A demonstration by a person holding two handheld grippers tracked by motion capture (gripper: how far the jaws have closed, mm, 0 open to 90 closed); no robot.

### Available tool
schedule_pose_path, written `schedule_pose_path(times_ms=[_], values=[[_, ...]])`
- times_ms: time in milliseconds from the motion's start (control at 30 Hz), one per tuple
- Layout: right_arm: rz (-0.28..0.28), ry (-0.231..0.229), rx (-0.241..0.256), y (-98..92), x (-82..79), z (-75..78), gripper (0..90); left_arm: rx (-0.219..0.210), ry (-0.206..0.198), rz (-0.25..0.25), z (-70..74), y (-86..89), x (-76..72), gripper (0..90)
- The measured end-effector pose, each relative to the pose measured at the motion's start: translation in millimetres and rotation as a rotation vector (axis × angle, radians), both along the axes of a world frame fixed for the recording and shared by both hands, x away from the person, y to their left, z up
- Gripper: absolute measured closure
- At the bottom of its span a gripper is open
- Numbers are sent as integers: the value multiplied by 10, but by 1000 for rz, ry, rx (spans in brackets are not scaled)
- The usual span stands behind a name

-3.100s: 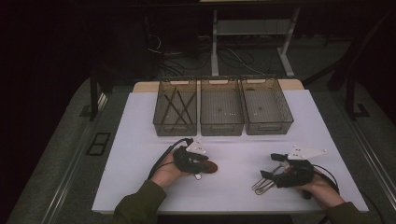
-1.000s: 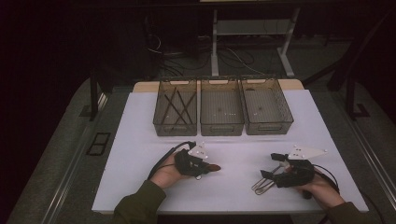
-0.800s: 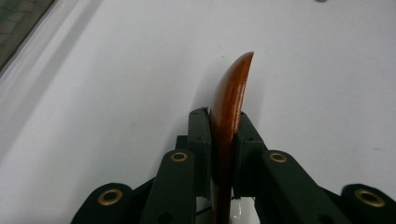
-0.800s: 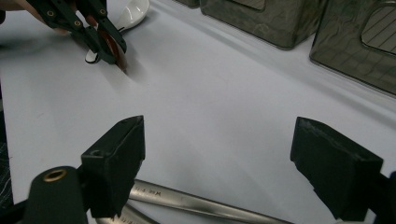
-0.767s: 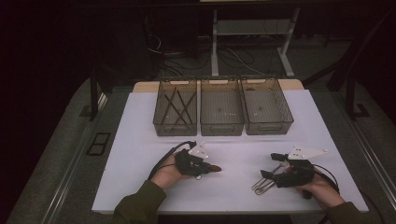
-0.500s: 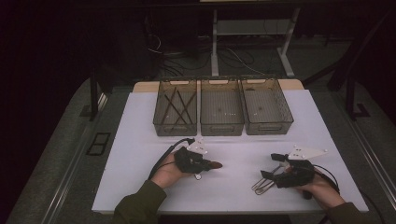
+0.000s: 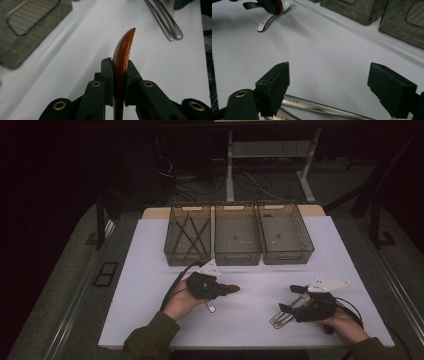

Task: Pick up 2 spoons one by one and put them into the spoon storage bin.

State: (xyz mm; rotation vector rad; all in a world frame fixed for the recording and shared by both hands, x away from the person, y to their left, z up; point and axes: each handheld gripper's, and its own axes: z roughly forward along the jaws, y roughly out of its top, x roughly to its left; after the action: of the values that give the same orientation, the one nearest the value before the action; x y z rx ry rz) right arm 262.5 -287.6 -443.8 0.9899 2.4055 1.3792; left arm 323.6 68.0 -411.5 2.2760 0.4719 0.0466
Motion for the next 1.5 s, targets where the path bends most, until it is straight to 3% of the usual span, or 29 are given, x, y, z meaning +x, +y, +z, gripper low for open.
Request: schedule_pose_path(times_ms=[767, 1500], values=[[1, 4, 7, 1, 0, 3, 173, -37, -30, 47, 164, -144, 235, 800], [-3, 5, 15, -4, -4, 9, 173, -63, -69, 93, 577, -413, 731, 801]])
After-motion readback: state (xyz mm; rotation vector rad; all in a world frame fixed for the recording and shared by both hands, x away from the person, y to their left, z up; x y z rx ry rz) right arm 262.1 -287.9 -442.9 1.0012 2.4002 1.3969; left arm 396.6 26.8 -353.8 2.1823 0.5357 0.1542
